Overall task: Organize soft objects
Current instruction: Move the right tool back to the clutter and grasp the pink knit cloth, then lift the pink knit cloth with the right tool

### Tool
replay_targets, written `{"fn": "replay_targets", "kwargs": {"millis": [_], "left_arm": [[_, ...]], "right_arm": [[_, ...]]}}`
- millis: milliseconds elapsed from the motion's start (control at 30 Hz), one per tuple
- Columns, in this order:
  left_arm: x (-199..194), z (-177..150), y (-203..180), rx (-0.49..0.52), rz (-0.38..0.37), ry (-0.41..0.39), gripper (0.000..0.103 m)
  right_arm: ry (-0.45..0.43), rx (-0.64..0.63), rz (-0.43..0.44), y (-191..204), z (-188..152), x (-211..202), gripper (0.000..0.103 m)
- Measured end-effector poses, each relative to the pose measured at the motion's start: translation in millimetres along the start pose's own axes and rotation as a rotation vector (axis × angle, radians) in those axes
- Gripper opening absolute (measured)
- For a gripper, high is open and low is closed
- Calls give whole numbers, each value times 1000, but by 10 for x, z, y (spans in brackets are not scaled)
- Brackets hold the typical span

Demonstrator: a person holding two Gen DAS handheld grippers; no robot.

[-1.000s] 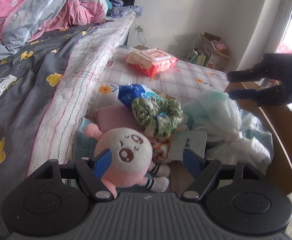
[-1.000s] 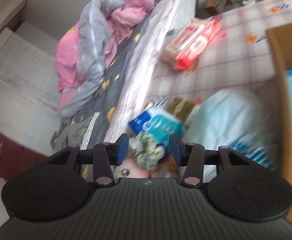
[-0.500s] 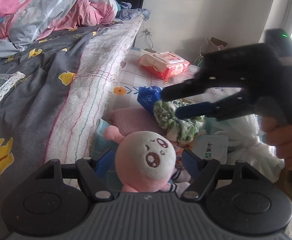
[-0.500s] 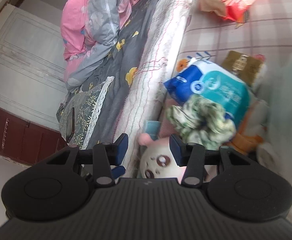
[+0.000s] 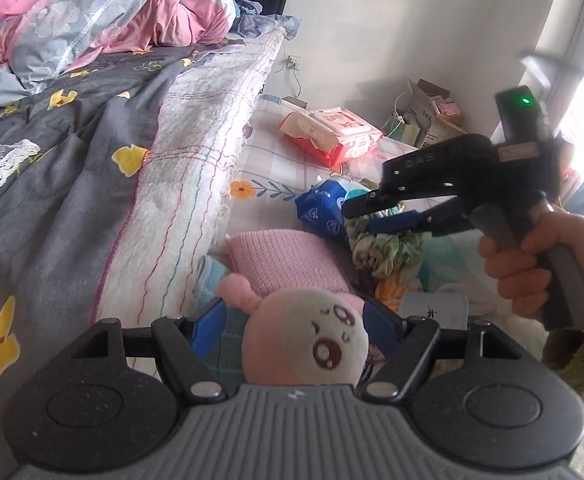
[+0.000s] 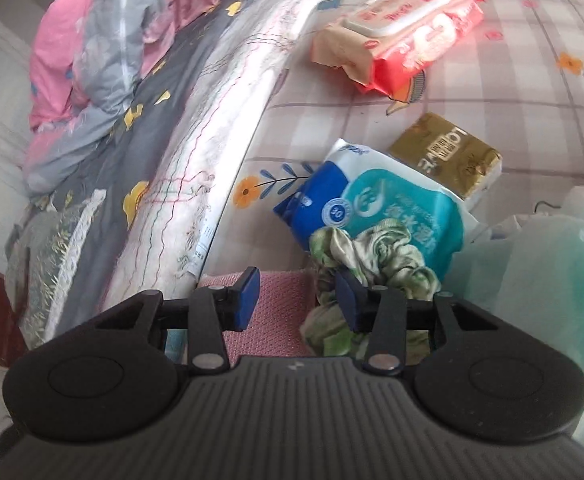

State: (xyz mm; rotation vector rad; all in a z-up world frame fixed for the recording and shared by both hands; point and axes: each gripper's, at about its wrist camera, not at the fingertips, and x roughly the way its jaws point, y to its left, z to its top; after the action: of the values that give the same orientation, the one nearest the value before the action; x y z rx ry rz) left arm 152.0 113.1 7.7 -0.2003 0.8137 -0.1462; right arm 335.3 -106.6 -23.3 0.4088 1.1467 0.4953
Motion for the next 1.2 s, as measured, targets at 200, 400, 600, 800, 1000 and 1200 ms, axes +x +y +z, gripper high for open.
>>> {"fn": "replay_targets", "kwargs": {"millis": [200,400,600,800,1000,1200], "left_arm": [[307,318,124,-70,-34,79,76],[749,507,118,-17,24,212,76],[1097,535,124,-11,43,320,76],[1232,572,117,-24,51,353,80],[1146,627,173,-74,39,321,80],[841,748,188,-110,4,247,80]], "right_arm": [[148,8,89,184,-5,106,45],[243,-13,-33,204,-16,327,50],[290,44,-26,123,85,520,51],[319,77,1,107,163,655,56],[285,94,81,130,241,611,59],[246,107,155,173,297,391,59]]}}
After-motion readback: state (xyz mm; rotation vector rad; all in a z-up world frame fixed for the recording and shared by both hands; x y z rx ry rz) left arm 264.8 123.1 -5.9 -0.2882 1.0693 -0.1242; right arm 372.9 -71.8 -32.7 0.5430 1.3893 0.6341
